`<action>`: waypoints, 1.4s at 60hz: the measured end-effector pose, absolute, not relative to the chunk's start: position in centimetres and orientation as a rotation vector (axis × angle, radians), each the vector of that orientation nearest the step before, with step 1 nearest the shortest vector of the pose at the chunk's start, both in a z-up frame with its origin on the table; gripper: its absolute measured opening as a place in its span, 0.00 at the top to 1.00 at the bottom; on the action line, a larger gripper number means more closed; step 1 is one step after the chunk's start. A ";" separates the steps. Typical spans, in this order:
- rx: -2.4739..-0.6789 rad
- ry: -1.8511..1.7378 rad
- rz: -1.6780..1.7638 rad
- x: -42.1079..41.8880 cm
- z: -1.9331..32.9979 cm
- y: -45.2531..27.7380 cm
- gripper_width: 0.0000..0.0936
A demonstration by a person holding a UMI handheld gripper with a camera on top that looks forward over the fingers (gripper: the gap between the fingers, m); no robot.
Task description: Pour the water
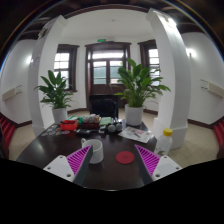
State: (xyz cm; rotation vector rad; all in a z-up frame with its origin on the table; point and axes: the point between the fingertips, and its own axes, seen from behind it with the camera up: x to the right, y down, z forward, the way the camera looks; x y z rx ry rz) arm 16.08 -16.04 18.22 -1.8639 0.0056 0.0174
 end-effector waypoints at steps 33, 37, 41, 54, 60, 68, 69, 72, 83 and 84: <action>-1.793 0.085 -0.143 33.4 9.5 -13.3 0.12; -1.790 0.093 -0.162 35.1 9.0 -11.4 0.11; -1.775 0.099 -0.153 36.3 9.0 -9.6 0.11; -1.737 0.083 -0.126 37.5 8.8 -4.8 0.11; -1.714 0.098 -0.138 37.7 8.6 -3.7 0.28; -1.712 0.100 -0.134 38.0 8.7 -3.1 0.42; -1.711 0.104 -0.137 37.9 8.7 -3.3 0.43; -1.712 0.096 -0.133 37.7 8.6 -3.4 0.48; -1.718 0.103 -0.121 37.8 8.6 -3.3 0.56; -1.720 0.100 -0.121 37.8 8.5 -3.3 0.56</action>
